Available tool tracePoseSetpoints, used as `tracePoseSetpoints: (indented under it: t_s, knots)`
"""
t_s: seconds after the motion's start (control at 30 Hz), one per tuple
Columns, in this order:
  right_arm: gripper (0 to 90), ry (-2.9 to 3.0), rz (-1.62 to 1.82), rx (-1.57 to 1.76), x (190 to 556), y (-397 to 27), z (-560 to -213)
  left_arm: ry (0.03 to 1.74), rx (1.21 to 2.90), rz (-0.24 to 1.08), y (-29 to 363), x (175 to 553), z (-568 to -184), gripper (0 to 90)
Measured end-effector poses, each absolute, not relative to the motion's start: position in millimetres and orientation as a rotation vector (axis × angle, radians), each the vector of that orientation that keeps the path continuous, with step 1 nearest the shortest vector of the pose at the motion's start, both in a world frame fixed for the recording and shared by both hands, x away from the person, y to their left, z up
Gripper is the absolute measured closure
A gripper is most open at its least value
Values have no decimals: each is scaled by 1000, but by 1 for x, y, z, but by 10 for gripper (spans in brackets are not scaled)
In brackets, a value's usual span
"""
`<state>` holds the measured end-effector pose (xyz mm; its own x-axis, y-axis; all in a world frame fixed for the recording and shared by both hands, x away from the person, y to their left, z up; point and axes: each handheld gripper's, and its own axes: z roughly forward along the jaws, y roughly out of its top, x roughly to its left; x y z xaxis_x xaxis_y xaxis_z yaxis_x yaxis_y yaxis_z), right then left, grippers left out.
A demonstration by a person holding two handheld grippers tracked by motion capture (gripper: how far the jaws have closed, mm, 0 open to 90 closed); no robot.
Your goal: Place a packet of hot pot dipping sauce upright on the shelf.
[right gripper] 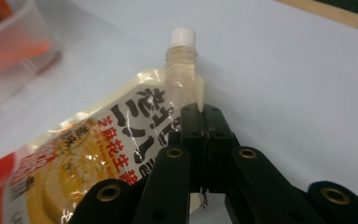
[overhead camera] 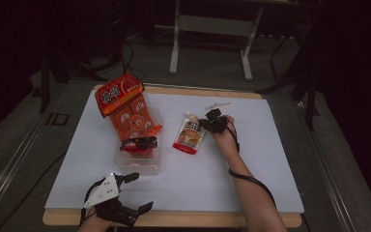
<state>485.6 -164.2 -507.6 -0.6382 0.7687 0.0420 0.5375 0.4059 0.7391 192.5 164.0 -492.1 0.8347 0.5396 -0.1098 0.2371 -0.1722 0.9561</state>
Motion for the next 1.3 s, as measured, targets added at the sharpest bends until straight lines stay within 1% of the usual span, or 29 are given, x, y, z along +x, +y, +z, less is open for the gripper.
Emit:
tracePoseSetpoints:
  t_s: [0.3, 0.47, 0.8, 0.9, 1.03, 1.17, 1.3]
  knots:
    - [896, 2340, 1202, 1093, 468, -170, -479, 582, 1756, 291, 159, 196, -492, 22]
    - [897, 2331, 1313, 1041, 451, -168, -460, 571, 1741, 279, 158, 196, -492, 22]
    - [897, 2345, 1396, 925, 426, -159, -442, 559, 1729, 261, 153, 198, -492, 22]
    - [897, 2355, 1428, 863, 414, -153, -433, 535, 1745, 301, 153, 199, -493, 32]
    - [898, 2357, 1446, 830, 407, -152, -429, 501, 1735, 305, 152, 199, -492, 37]
    - [898, 2346, 1460, 813, 400, -155, -421, 493, 1714, 292, 152, 202, -493, 38]
    - [898, 2333, 1467, 804, 393, -161, -413, 479, 1714, 319, 151, 204, -493, 46]
